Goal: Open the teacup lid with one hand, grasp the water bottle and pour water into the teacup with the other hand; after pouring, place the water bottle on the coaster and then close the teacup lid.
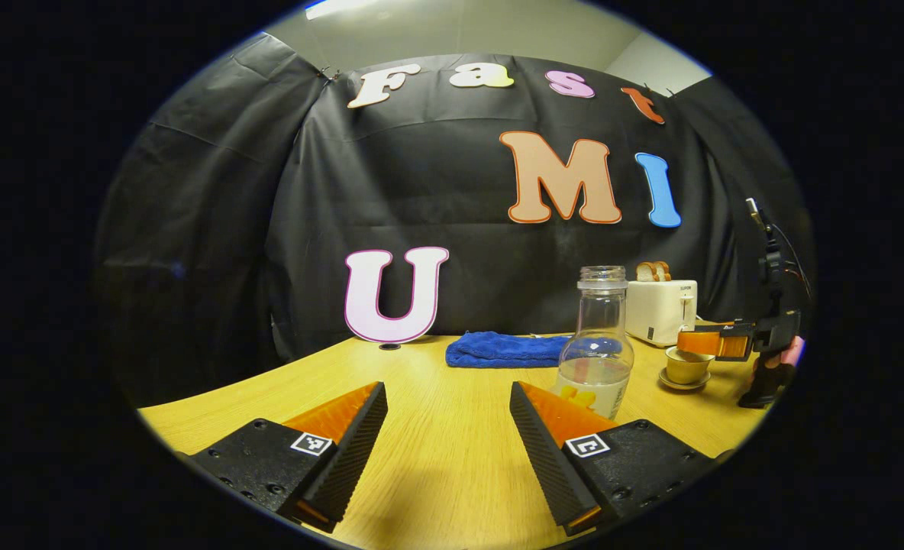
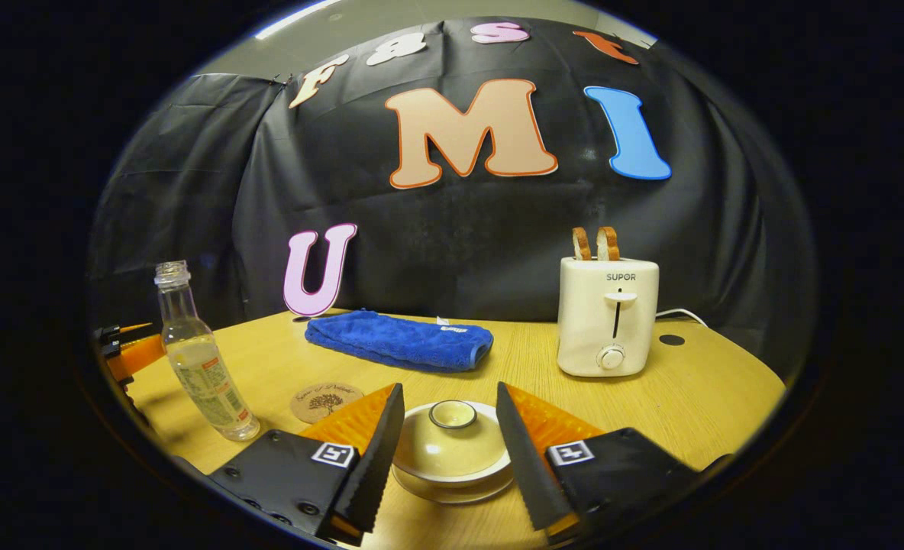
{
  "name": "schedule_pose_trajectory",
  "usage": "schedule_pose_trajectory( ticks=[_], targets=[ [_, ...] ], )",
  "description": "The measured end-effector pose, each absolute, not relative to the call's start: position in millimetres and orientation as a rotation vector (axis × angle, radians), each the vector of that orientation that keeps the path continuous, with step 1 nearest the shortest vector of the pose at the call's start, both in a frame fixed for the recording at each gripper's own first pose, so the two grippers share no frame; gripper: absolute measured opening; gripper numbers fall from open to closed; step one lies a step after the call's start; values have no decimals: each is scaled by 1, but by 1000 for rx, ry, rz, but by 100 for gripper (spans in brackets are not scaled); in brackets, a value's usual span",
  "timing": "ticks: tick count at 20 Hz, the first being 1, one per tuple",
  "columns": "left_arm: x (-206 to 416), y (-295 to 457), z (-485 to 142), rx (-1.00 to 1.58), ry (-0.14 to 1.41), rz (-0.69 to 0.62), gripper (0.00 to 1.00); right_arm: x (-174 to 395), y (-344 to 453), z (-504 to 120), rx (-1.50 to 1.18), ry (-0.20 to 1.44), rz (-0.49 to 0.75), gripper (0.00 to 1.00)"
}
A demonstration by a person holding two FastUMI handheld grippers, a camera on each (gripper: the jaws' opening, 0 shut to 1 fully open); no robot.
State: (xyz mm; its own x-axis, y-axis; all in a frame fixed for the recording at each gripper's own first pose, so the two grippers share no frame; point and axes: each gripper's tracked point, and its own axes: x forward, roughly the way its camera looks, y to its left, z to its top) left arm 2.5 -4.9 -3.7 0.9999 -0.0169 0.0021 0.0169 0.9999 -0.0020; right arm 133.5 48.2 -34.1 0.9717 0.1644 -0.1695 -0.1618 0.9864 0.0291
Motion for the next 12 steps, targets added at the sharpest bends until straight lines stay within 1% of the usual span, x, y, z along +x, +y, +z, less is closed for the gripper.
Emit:
schedule_pose_trajectory(
  ticks=[3, 5, 7, 8, 9, 10, 12],
  targets=[
    [3, -5, -3, -2, -2, -17, 95, 133, 47, -32, 27, 175, 169, 43],
    [3, -5, -4, -2, -2, -17, 95, 133, 45, -31, 45, 183, 166, 45],
    [3, -5, -3, -2, -2, -17, 95, 133, 46, -34, 51, 183, 171, 33],
    [3, -5, -4, -2, -2, -17, 95, 135, 46, -35, 45, 183, 167, 34],
    [3, -5, -2, -2, -2, -17, 95, 133, 45, -34, 36, 180, 163, 29],
    [2, -5, -3, -2, -2, -17, 95, 133, 45, -34, 23, 175, 156, 30],
    [2, -5, -4, -2, -2, -17, 95, 132, 48, -32, -2, 162, 156, 29]
  ],
)
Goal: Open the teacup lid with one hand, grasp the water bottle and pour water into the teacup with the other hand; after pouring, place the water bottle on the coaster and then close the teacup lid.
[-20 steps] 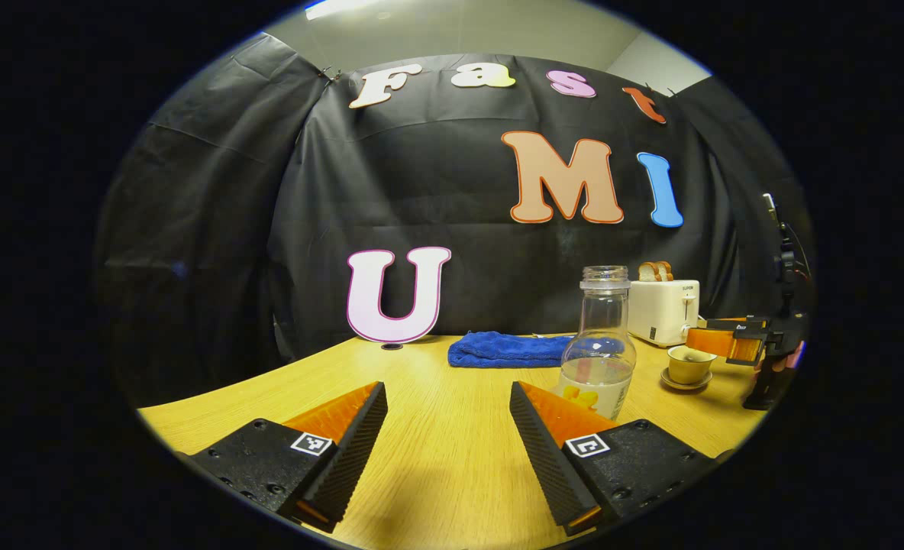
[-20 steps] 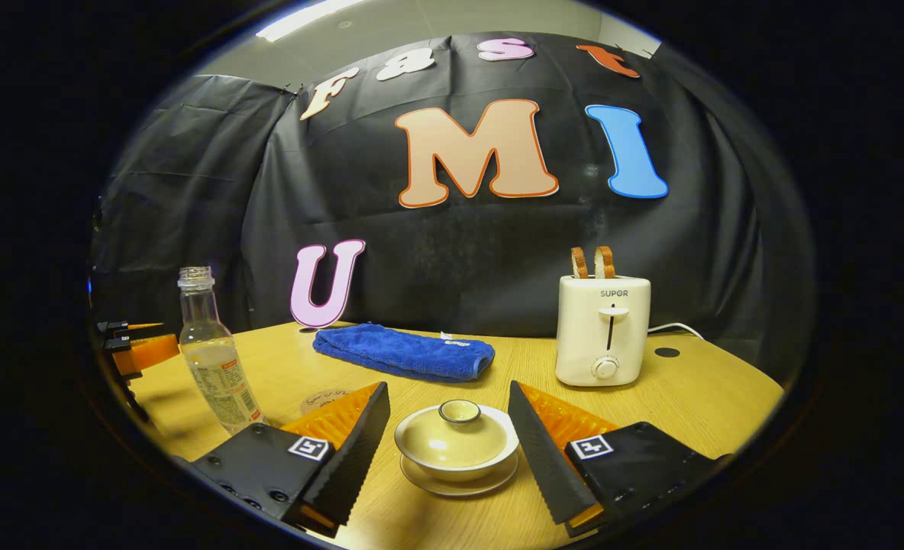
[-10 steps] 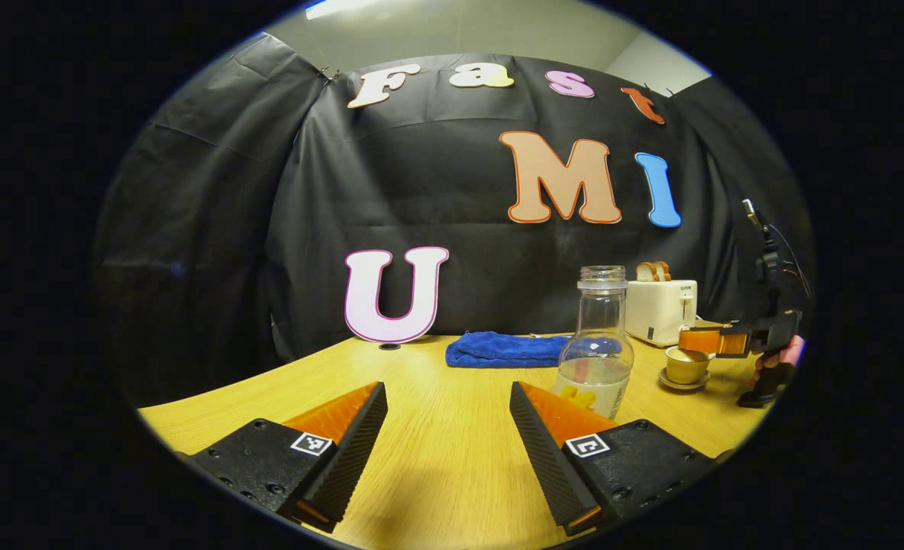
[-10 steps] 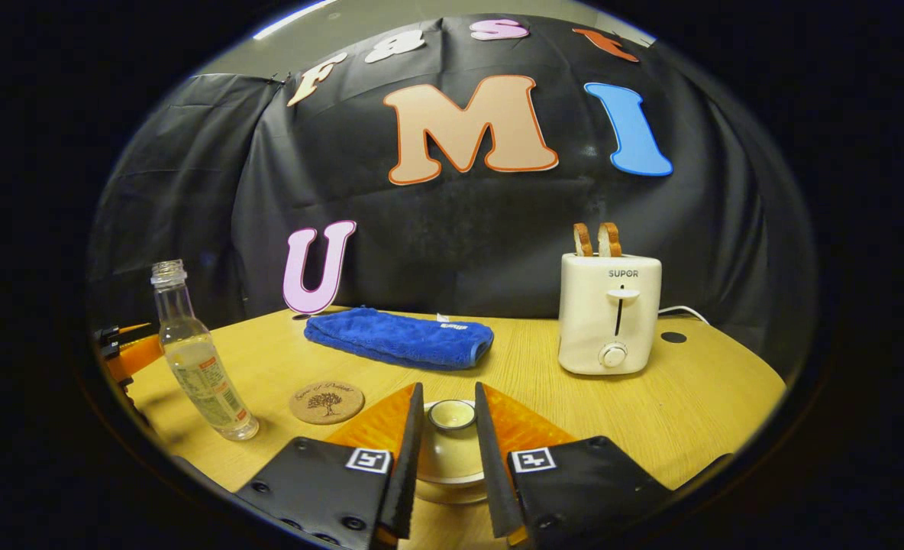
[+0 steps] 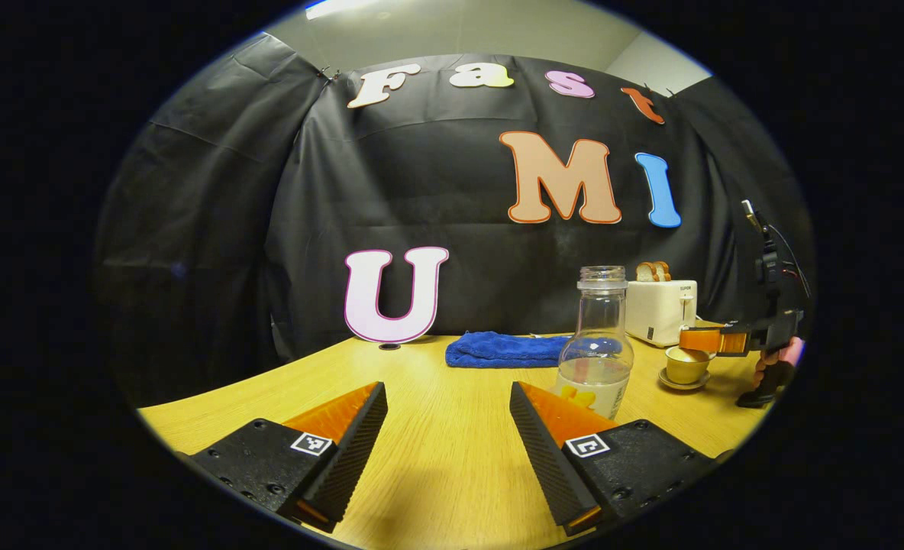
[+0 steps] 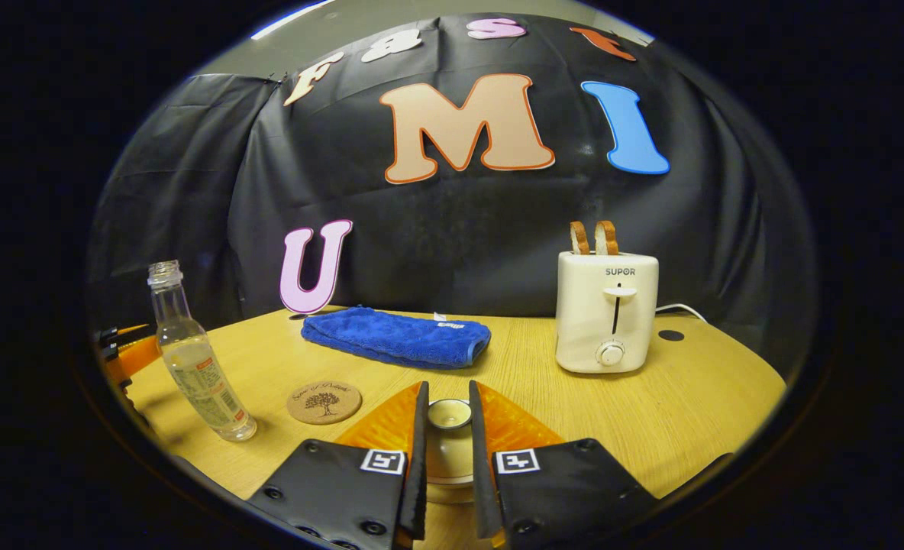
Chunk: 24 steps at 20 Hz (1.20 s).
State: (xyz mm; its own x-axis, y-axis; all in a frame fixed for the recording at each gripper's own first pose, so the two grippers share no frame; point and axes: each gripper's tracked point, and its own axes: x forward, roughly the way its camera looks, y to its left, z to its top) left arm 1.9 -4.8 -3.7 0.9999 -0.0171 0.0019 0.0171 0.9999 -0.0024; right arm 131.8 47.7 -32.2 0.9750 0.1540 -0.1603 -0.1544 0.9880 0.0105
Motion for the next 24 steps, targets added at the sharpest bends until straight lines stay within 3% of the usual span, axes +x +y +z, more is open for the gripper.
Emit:
schedule_pose_trajectory(
  ticks=[16, 24],
  targets=[
    [2, -8, -3, -2, -2, -29, 95, 81, 34, -9, 1, 18, 116, 27],
    [0, -43, -3, -7, -6, -204, 94, 38, 10, -5, 0, 3, 49, 29]
  ],
)
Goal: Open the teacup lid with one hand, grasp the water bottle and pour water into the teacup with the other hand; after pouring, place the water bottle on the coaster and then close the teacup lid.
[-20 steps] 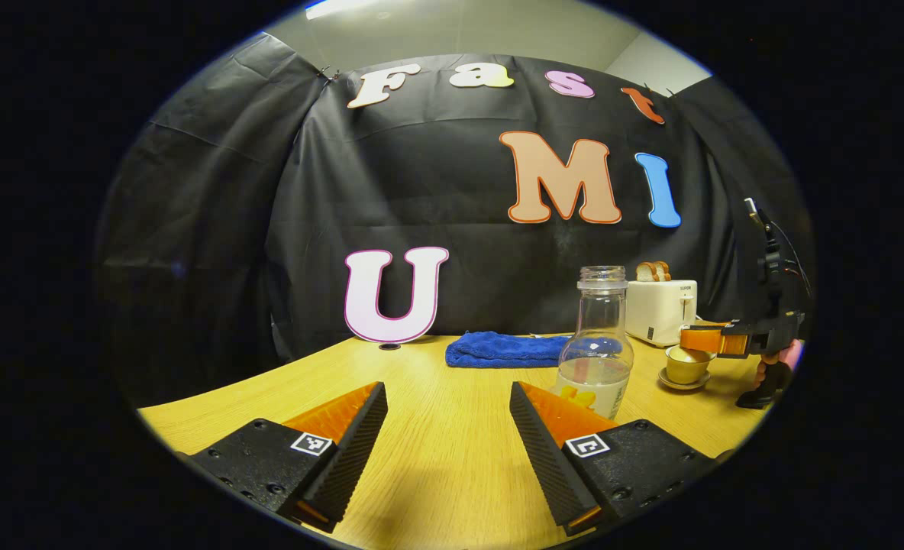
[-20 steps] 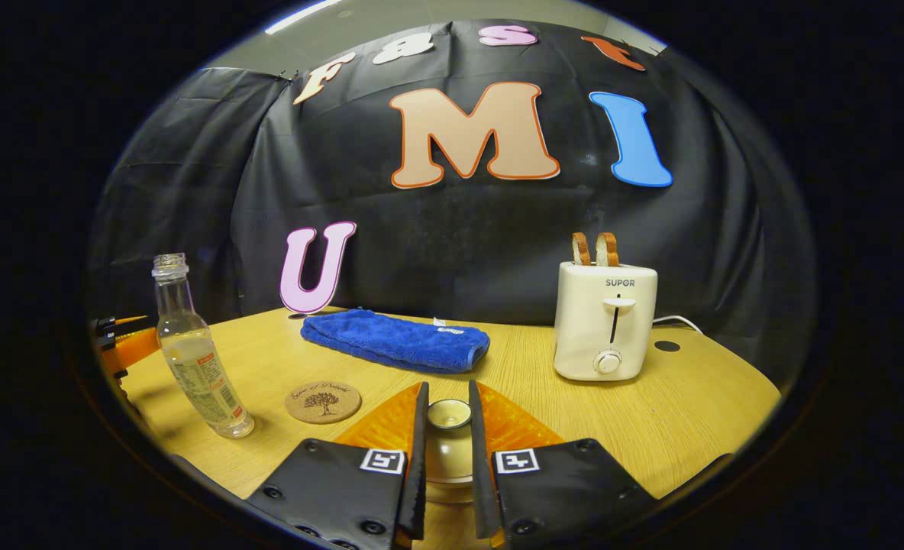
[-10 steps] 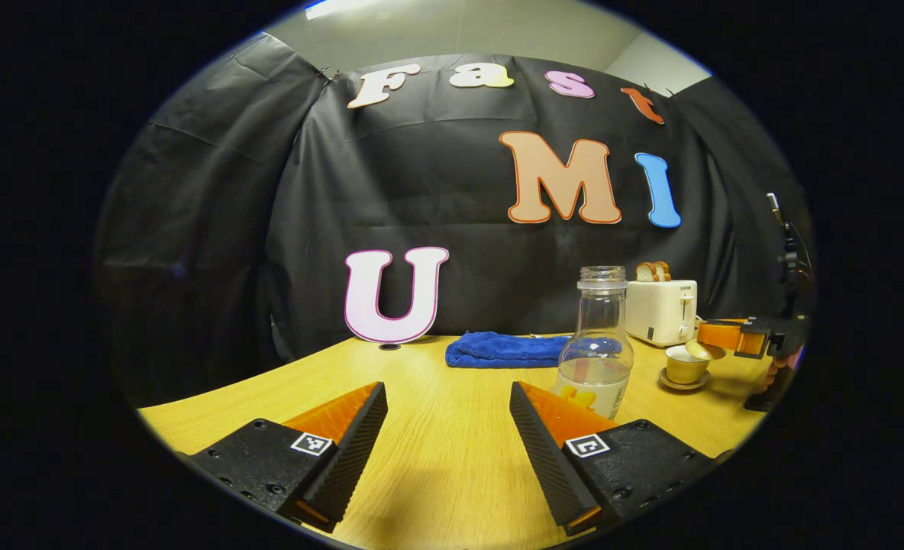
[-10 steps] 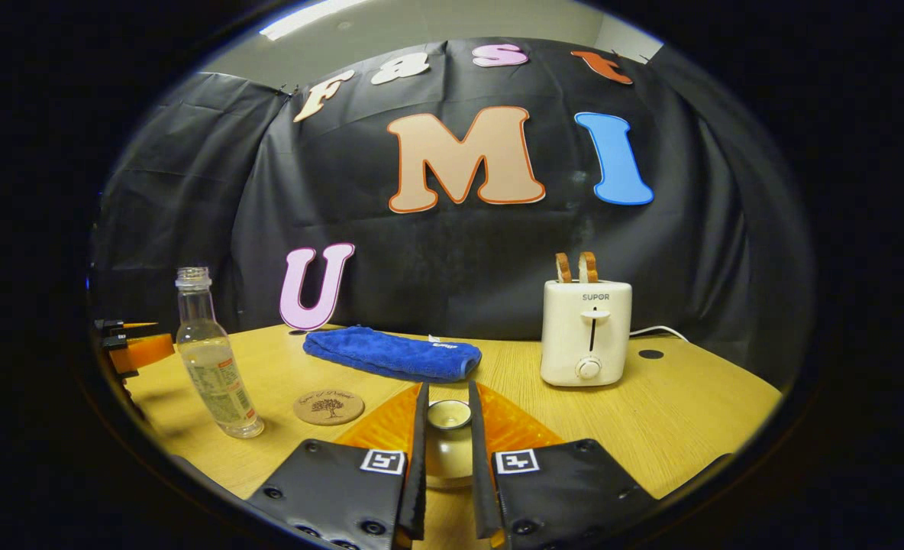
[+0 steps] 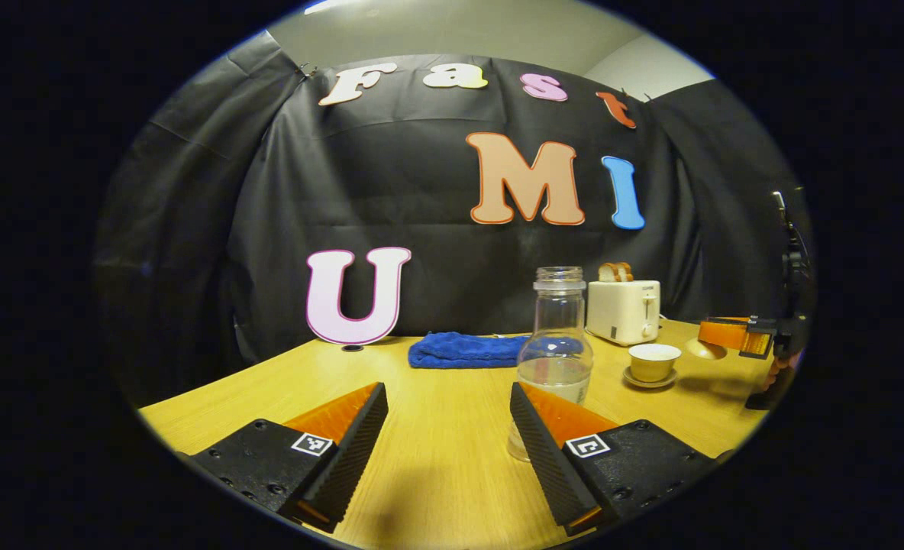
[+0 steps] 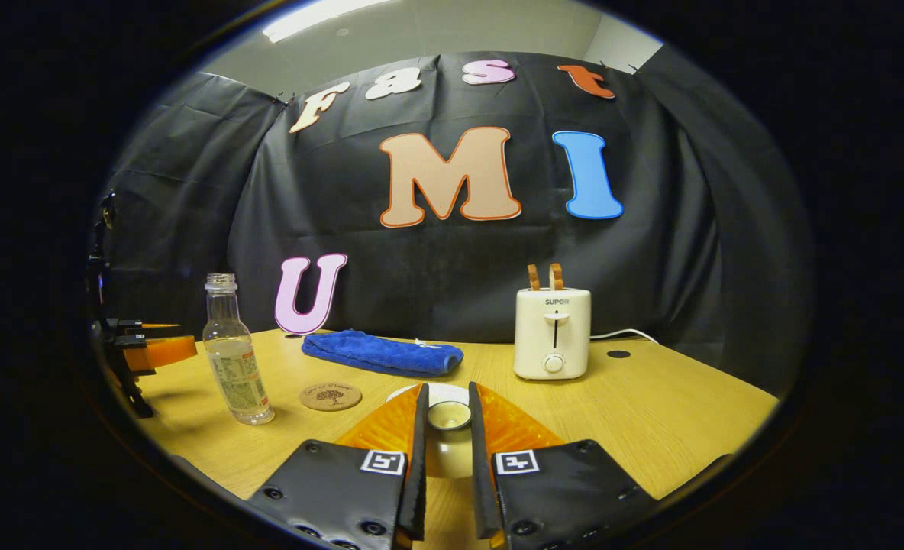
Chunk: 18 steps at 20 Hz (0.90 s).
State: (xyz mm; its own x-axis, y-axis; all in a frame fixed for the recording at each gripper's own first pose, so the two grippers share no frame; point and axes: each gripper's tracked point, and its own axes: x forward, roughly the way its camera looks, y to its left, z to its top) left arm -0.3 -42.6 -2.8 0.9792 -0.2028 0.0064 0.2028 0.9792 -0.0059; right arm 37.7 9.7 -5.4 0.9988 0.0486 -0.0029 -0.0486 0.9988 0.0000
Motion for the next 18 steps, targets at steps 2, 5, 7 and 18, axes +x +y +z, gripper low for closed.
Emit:
schedule_pose_trajectory(
  ticks=[2, 5, 7, 18],
  targets=[
    [-3, -53, -3, -9, -7, -259, 94, 30, 4, -5, -1, 3, 33, 28],
    [-10, -77, -1, -11, -10, -369, 94, 17, -8, -3, -2, -3, -1, 27],
    [-11, -83, -2, -12, -9, -407, 95, 11, -16, -3, -2, -7, -26, 28],
    [7, -117, -4, -12, 9, -467, 95, 6, -20, -3, -1, -2, -21, 29]
  ],
)
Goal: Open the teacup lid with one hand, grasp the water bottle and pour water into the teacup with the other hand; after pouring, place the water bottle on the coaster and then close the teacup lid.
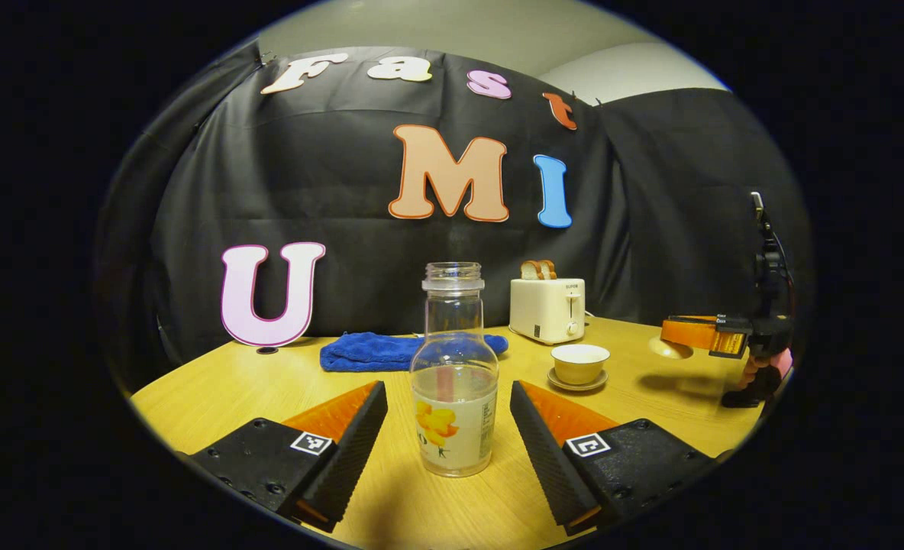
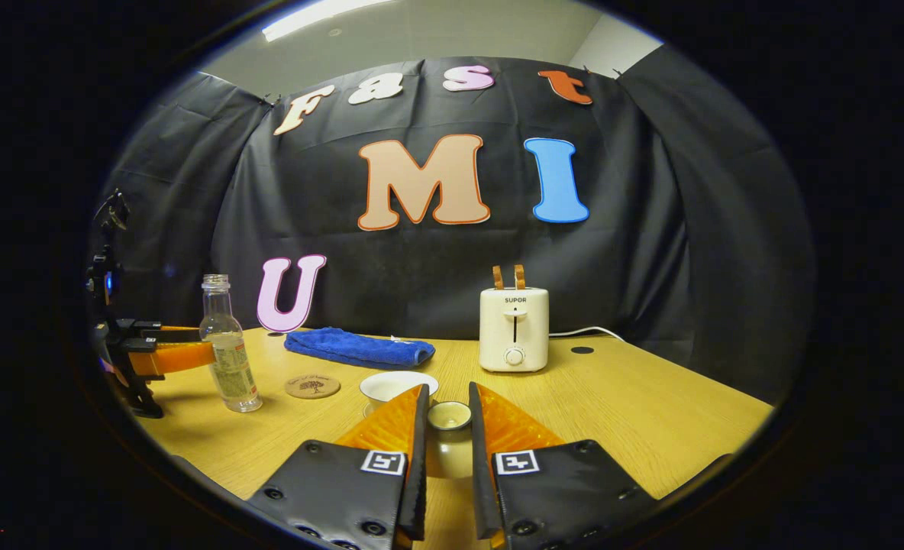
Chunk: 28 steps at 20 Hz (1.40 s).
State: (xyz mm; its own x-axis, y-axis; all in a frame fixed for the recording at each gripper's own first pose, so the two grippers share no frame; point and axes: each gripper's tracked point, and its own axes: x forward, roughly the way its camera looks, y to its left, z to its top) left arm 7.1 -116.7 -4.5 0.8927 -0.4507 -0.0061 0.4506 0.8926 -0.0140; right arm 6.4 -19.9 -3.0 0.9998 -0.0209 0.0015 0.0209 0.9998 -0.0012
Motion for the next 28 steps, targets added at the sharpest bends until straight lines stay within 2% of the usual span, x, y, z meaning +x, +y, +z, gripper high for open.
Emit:
schedule_pose_trajectory(
  ticks=[11, 16, 21, 28],
  targets=[
    [35, -133, -17, 9, 90, -451, 95, 4, -22, -4, -2, -1, -24, 29],
    [42, -136, -28, 30, 156, -442, 91, -3, -29, -3, -3, -3, -45, 29],
    [46, -134, -31, 34, 184, -424, 75, -5, -30, -3, -3, -3, -46, 29],
    [46, -134, -32, 62, 197, -387, 69, -5, -30, -3, -3, -4, -43, 29]
  ],
)
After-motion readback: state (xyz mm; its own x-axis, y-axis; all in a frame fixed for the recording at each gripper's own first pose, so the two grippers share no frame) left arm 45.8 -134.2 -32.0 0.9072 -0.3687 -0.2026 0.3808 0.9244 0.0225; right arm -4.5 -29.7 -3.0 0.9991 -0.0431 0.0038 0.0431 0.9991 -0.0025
